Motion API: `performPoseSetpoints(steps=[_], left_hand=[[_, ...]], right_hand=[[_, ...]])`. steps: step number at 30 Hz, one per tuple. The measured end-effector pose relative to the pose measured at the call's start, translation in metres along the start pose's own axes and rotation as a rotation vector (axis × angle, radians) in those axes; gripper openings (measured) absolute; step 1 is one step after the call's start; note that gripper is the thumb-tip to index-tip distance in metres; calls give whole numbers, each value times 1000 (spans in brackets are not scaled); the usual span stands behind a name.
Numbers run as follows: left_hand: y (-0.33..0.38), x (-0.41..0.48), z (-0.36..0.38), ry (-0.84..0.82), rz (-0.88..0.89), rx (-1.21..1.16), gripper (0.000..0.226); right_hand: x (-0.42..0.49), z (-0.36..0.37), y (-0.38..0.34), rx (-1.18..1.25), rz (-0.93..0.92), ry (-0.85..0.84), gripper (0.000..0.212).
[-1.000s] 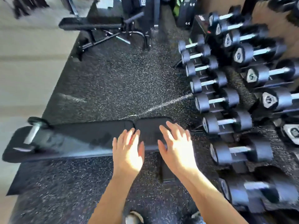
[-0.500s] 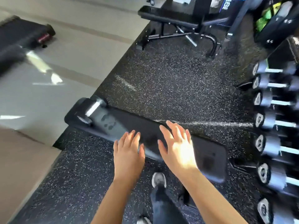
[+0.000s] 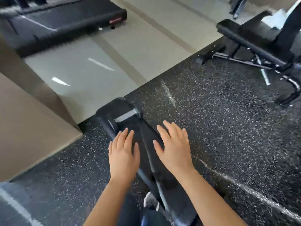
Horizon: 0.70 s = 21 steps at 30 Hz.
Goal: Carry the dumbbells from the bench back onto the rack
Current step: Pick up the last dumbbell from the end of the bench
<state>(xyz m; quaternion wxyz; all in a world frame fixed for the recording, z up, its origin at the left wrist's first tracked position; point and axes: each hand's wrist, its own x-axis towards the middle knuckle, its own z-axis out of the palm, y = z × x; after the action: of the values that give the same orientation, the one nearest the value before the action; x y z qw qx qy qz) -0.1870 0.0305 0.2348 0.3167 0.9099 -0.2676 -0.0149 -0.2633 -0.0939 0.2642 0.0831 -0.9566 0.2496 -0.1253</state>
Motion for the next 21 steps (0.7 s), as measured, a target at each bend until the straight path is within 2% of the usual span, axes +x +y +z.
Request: performPoseSetpoints(steps=[6,15,21], left_hand=[[-57,64,40,69,-187,-34,38],[-162,145,140,112,-453,-121,35],[-217,173,195,142,-532,-140,32]], right_hand=[[75,80,-2,80,-113,-131,39],[172,235,-5,157,-213,-257,38],[206,322,-10,242,-349,-396,31]])
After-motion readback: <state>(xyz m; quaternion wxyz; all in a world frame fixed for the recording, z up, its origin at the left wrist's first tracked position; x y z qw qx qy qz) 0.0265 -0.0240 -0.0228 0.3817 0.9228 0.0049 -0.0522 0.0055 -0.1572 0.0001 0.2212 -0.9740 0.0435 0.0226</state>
